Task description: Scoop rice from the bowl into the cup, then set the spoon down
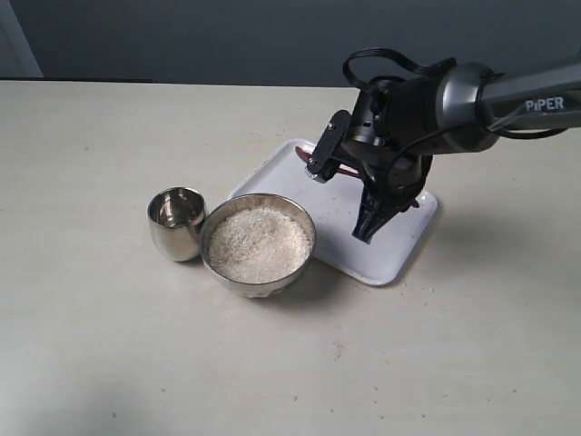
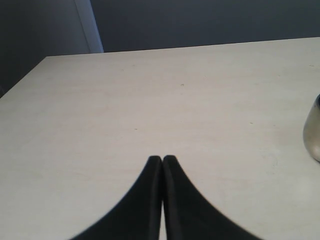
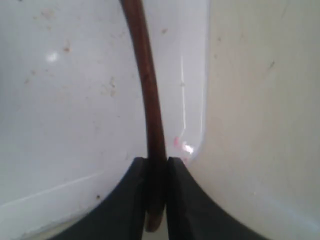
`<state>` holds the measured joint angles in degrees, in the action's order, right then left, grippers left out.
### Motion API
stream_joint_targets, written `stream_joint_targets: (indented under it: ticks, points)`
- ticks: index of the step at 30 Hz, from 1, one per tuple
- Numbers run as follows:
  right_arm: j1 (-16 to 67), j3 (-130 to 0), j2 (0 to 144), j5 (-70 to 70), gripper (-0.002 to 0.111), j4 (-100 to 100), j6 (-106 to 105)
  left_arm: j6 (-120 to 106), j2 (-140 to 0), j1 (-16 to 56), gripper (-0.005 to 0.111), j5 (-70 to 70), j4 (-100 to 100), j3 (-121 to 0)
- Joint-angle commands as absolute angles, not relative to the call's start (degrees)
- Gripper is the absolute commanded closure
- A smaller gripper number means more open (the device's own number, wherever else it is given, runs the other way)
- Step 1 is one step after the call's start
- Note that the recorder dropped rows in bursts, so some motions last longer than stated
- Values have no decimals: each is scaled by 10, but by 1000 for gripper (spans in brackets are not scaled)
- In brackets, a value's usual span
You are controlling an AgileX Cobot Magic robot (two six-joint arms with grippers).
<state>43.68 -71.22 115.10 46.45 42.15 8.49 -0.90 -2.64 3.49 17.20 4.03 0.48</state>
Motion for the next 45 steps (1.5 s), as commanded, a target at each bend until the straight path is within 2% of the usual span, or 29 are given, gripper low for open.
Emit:
stream_joint_targets:
  ticks: [1,10,12,17,20,32,35,38,39,45]
  points:
    - [434,-709,1163,454,109,412,82,-5,-27,36,106,165,40,0]
    - [434,-709,1169,442,108,405,90,-5,-27,36,106,165,40,0]
    - [434,-709,1169,437,103,405,90,-5,-27,36,106,165,40,0]
    - [434,-709,1169,427,77,407,90,-5,-27,36,106,165,40,0]
    - [434,-709,1169,430,72,407,90,-5,-27,36,106,165,40,0]
    - [434,-711,1162,601,83,463,92,-5,-27,36,106,165,40,0]
    - [434,-711,1140,622,91,457,93,-5,-27,36,106,165,40,0]
    - [434,-711,1102,640,107,454,110,-5,-27,36,106,165,40,0]
    - [434,-711,1089,646,109,454,120,-5,-27,36,106,165,40,0]
    - [434,-711,976,689,109,449,150,-5,-27,36,106,165,40,0]
